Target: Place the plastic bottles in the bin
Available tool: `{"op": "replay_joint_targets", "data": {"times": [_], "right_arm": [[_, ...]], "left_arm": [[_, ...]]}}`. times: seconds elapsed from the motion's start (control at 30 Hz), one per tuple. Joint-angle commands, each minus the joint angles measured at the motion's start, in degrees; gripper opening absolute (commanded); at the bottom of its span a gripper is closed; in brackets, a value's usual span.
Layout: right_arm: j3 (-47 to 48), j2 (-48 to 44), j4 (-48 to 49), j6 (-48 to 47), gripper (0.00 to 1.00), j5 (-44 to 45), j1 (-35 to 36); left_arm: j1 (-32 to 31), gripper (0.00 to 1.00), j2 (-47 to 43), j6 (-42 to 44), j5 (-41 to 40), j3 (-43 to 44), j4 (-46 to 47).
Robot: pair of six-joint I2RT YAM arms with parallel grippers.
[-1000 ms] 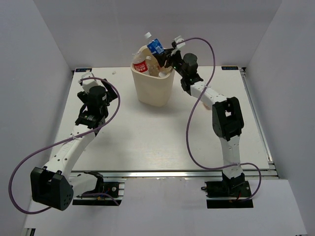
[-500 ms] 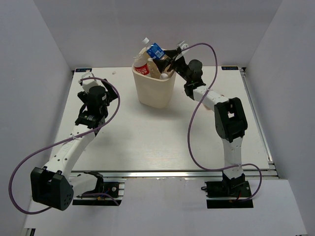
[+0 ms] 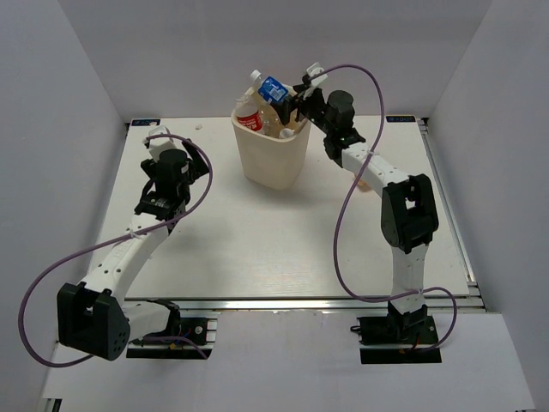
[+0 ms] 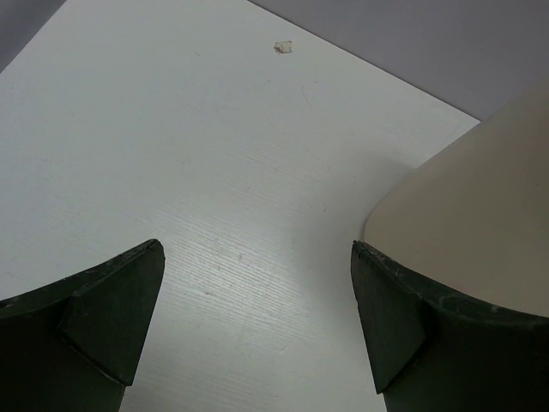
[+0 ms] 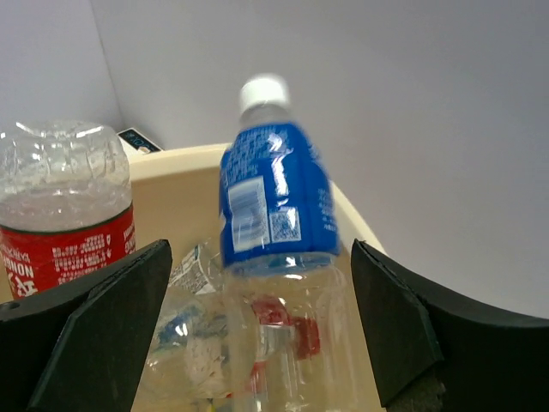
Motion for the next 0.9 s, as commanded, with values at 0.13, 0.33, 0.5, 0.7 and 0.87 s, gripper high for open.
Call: {"op": "replay_joint_targets", "data": {"times": [0.13,0.33,0.5,0.7,0.87], "right_arm": [[6.0,-3.3,-7.1,-3.9,0.89,-1.0,-0.2],[6.4,-2.2,-10.0,-5.7,0.78,-1.6,-0.2],[12.1,1.0,-17.0,-6.7,0.69,-0.5,-0.2],[13.3,-0.3,-18.7,-6.7,0.78,0.3,-0.3],[9.9,-8.3,-19.3,-4.1,0.89,2.7,-1.2]], "left_arm": [[0.2,0.98,0.6,-0.1,1.6,1.1,0.9],[0.3,0.98,1.3,0.0,2.4,1.4,1.3],[0.3,0.98,2.4,0.0,2.6,2.1,0.8],[0.3,0.98,2.8,0.0,4.2,3.0,0.8],[0.3,0.98,2.5,-0.2,5.6,2.8,1.3]]}}
